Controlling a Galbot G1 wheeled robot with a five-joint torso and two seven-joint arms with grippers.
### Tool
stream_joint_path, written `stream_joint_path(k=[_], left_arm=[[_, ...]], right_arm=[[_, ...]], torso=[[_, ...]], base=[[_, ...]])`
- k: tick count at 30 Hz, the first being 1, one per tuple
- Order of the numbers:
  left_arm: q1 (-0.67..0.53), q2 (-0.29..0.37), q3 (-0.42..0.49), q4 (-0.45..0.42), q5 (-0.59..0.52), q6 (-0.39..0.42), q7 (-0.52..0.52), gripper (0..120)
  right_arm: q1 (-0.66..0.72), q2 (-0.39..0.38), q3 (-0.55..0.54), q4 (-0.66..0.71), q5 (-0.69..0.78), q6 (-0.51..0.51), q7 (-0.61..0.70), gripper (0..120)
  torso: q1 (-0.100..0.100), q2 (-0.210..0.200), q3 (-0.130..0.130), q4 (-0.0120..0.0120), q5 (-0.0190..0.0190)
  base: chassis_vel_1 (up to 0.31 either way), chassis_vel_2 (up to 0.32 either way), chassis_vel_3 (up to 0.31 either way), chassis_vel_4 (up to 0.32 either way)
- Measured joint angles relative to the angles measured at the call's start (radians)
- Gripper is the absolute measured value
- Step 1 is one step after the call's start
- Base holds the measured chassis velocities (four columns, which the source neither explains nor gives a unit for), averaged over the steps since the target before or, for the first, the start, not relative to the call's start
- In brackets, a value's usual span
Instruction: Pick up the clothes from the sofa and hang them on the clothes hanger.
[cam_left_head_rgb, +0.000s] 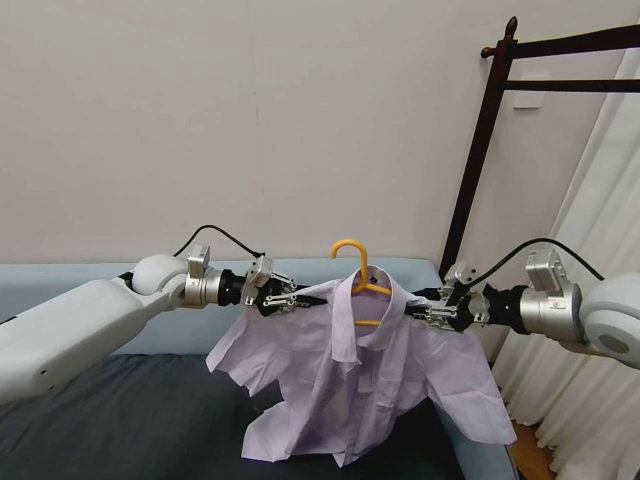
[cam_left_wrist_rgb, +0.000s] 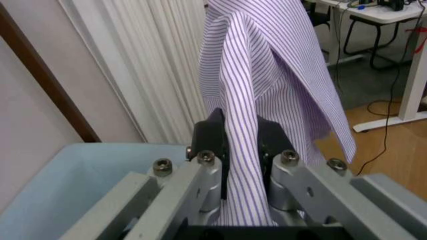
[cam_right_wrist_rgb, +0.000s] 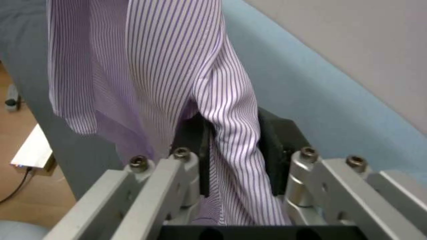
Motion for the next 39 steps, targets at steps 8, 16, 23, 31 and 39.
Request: stream_joint_path(k=[8, 16, 23, 31, 39], left_arm=[[-0.002, -0.001, 0.003, 0.007, 0.015, -0.013, -0.001, 7], [-0.002, -0.005, -0.014, 0.044, 0.064, -0.028, -0.022, 19], [-0.016, -0.005, -0.026, 0.047, 0.079, -0.047, -0.057, 42], [0.012, -0.003, -0.127, 0.039, 0.087, -0.058, -0.111, 70], [0.182, 0.027, -0.327, -0.106, 0.074, -0.058, -0.341, 98]], right_arm=[[-0.005, -0.002, 0.006, 0.007, 0.024, -0.003, -0.003, 14], [-0.018, -0.030, 0.033, 0.017, 0.056, -0.002, -0.001, 11], [-0.025, -0.025, 0.038, 0.024, 0.096, -0.023, 0.045, 8], [-0.030, -0.001, 0.090, 0.011, 0.228, -0.078, 0.167, 7], [-0.023, 0.020, 0.219, -0.004, 0.375, -0.122, 0.344, 7]], torso=[[0.000, 0.000, 0.000, 0.0002, 0.0000], [0.000, 0.000, 0.000, 0.0002, -0.0001], [0.000, 0.000, 0.000, 0.0001, 0.0000], [0.000, 0.000, 0.000, 0.0000, 0.0001], [0.000, 0.000, 0.000, 0.0003, 0.0002]], base=[[0.000, 0.000, 0.000, 0.000], [0.000, 0.000, 0.000, 0.000], [0.000, 0.000, 0.000, 0.000], [0.000, 0.000, 0.000, 0.000], [0.000, 0.000, 0.000, 0.000]])
